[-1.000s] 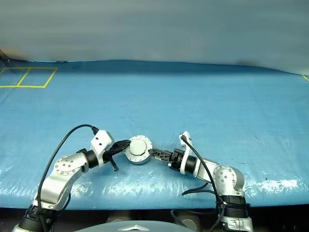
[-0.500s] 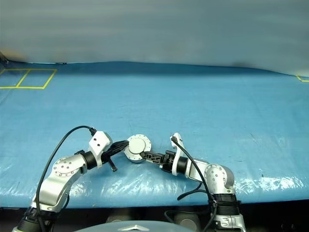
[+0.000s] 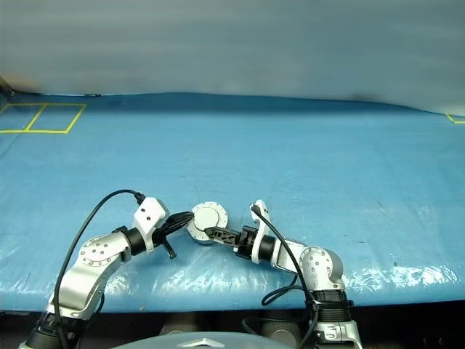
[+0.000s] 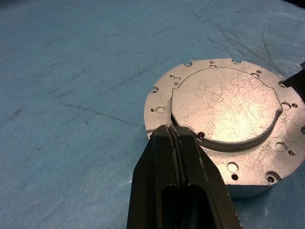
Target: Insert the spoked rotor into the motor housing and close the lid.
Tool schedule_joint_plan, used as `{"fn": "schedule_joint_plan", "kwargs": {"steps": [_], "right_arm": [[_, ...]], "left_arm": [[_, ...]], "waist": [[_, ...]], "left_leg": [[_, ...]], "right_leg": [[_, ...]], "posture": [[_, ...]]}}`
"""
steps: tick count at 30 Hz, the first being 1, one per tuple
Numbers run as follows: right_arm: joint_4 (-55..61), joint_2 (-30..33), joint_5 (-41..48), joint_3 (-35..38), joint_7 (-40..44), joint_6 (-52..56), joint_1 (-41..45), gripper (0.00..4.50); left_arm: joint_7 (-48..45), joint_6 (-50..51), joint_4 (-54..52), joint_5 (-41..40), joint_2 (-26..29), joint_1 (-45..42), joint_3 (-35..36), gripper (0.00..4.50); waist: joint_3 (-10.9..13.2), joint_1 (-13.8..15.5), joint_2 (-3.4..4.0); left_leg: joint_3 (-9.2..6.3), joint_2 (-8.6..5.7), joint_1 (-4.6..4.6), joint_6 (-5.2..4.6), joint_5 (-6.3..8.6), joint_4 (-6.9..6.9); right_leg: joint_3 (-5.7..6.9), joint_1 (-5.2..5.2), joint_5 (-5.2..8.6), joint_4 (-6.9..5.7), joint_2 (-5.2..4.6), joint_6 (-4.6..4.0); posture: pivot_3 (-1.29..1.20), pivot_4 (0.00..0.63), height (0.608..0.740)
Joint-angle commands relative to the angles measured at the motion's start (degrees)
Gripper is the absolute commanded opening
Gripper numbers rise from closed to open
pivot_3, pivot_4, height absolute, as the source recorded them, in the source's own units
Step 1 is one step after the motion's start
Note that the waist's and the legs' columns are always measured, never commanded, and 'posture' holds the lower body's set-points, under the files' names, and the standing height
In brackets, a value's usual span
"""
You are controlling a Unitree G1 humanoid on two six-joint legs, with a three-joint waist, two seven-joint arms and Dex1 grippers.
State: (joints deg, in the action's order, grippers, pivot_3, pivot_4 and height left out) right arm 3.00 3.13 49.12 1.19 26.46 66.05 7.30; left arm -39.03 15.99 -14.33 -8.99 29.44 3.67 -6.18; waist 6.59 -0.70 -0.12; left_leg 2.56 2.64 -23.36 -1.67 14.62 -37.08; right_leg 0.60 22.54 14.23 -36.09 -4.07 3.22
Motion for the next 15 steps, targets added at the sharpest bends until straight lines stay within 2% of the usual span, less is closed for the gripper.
{"fn": "schedule_joint_plan", "kwargs": {"steps": [1, 5, 7, 15], "right_arm": [[-0.82, 0.08, -0.63, -0.49, 0.20, -0.39, -0.77, 3.03], [-0.39, -0.10, -0.57, -0.41, -0.12, -0.63, -0.86, 1.73], [-0.43, -0.21, -0.52, -0.40, -0.11, -0.73, -0.82, 1.29], [-0.16, -0.87, -0.10, -0.21, 0.01, -0.81, -0.92, 1.29]], "left_arm": [[-1.27, 1.49, 1.04, 0.69, 0.07, 0.87, -2.94, 0.00], [-1.23, 1.57, 1.20, 0.63, 0.03, 0.73, -2.87, 0.00], [-1.26, 1.63, 1.27, 0.54, -0.02, 0.67, -2.75, 0.00], [-1.44, 1.71, 0.63, -0.24, 0.02, 0.99, -2.06, 0.00]], "waist": [[0.00, 0.05, 0.00], [0.00, 0.09, 0.01], [0.00, 0.12, 0.01], [0.00, 0.10, 0.01]], "left_leg": [[0.00, -0.01, -0.01, 0.00, 0.00, 0.00], [-0.02, -0.03, -0.07, 0.00, 0.00, 0.01], [-0.02, -0.02, -0.02, 0.00, 0.00, -0.02], [-0.02, 0.00, -0.02, -0.02, -0.02, -0.12]], "right_leg": [[0.00, 0.01, 0.00, 0.00, 0.00, 0.00], [0.00, 0.01, -0.03, 0.00, 0.00, 0.05], [0.00, -0.02, -0.04, -0.01, 0.00, 0.06], [-0.08, -0.03, -0.09, -0.01, -0.04, 0.13]], "posture": [[0.00, 0.150, 0.740], [0.00, 0.150, 0.740], [0.00, 0.150, 0.740], [0.00, 0.150, 0.740]]}}
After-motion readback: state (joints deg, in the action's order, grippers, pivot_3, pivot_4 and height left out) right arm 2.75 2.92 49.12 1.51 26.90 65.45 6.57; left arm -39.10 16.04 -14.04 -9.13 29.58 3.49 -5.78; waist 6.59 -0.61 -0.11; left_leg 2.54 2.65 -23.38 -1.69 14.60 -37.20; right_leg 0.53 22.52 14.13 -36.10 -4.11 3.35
